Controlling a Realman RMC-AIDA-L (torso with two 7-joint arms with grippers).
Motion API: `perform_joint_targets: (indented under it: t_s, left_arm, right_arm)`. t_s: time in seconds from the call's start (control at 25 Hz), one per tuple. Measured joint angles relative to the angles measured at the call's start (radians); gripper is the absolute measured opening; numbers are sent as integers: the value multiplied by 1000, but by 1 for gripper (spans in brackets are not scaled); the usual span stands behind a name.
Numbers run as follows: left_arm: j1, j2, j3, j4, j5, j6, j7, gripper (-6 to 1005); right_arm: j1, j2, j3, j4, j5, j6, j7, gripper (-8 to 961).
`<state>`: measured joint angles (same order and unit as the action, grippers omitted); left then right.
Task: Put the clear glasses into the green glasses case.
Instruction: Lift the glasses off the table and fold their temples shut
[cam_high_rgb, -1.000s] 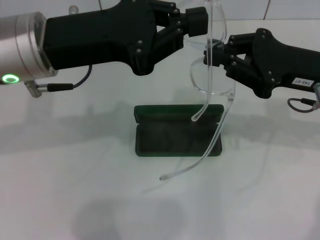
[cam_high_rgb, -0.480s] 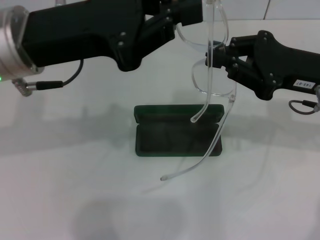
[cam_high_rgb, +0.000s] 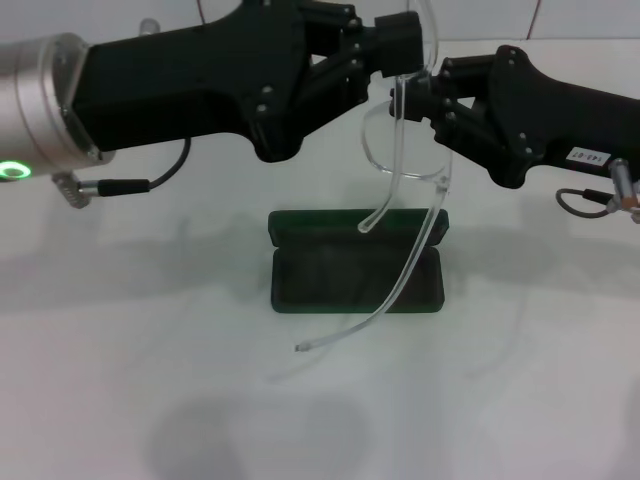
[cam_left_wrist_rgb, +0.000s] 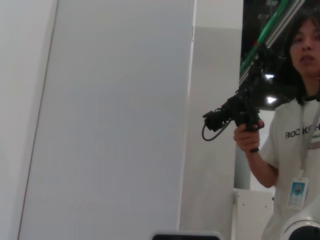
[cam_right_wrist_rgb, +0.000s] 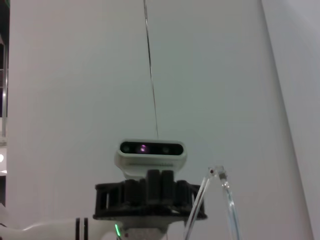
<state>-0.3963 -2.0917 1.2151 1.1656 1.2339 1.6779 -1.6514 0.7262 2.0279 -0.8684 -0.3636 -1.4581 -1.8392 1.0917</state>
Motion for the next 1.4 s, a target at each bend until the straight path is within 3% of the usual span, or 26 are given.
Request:
perform_joint_targets:
  t_s: [0.36, 1.4]
  left_arm:
    - [0, -1, 11, -19, 1, -1, 18, 27]
    - [-10, -2, 8, -85, -6, -23, 91, 27]
  right_arm:
    - [0, 0, -98, 4, 88, 2, -8, 92]
    - [0, 0, -104, 5, 102, -8, -9, 91]
